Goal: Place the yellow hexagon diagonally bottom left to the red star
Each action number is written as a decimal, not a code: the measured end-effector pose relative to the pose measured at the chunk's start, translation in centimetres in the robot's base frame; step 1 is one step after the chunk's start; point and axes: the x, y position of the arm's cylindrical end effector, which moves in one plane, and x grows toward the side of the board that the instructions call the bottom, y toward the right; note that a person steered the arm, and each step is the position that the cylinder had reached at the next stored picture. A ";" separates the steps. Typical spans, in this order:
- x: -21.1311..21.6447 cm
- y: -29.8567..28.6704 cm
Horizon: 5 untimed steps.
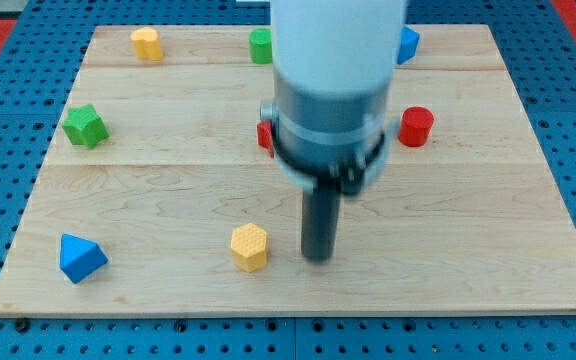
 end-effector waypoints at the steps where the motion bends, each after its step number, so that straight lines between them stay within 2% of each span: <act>1: 0.4 -6.1; 2: -4.2 -8.5; 3: -8.0 -8.4; 4: -1.5 -8.4; 5: 2.9 -13.0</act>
